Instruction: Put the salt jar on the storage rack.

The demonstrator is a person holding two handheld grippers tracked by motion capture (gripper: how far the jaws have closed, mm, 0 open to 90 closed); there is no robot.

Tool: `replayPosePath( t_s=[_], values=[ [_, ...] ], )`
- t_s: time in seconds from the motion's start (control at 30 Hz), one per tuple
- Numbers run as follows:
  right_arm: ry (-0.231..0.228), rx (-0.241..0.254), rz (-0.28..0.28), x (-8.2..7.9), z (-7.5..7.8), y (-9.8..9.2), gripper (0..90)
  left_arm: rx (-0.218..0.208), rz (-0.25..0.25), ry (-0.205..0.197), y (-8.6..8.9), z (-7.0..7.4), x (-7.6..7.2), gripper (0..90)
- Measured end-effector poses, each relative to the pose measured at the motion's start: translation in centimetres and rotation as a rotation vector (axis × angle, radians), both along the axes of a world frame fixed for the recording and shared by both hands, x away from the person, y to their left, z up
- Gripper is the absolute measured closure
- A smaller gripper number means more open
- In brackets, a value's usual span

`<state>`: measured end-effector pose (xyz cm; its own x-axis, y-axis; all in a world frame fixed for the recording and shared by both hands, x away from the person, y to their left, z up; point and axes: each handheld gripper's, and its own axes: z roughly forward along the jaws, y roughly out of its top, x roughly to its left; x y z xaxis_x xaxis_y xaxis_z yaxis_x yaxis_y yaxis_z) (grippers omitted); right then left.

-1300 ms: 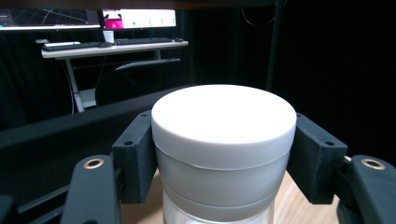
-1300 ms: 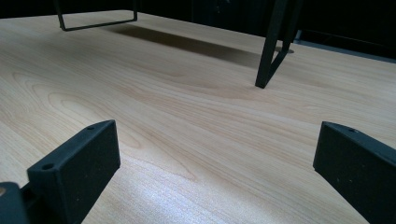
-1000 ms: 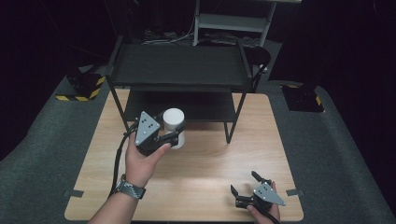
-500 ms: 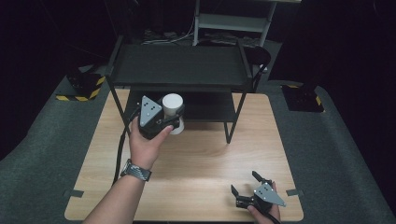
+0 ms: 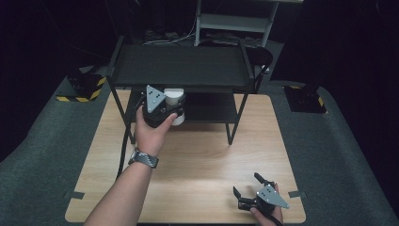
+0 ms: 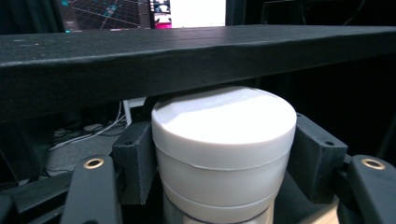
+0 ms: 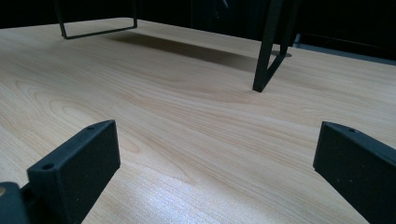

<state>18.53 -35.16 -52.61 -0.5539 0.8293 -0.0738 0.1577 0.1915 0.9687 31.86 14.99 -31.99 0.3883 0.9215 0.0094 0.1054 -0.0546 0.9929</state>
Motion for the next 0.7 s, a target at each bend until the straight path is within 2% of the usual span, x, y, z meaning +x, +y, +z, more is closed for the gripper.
replayPosePath(
  t_s=[0.33, 0.6, 0.7],
  values=[
    [-0.001, 0.006, 0.004, 0.0, 0.0, -0.2, 0.7, -0.007, 0.07, -0.014, -0.4, -0.6, 1.8, 33.8],
    [-0.002, 0.003, 0.011, 0.0, 0.0, -0.2, 0.7, -0.006, 0.094, -0.007, -1.0, -1.3, 2.4, 33.7],
    [-0.001, 0.003, 0.009, 0.0, 0.0, -0.1, 0.7, -0.007, 0.098, -0.02, -1.3, -1.7, 2.3, 33.6]
  ],
)
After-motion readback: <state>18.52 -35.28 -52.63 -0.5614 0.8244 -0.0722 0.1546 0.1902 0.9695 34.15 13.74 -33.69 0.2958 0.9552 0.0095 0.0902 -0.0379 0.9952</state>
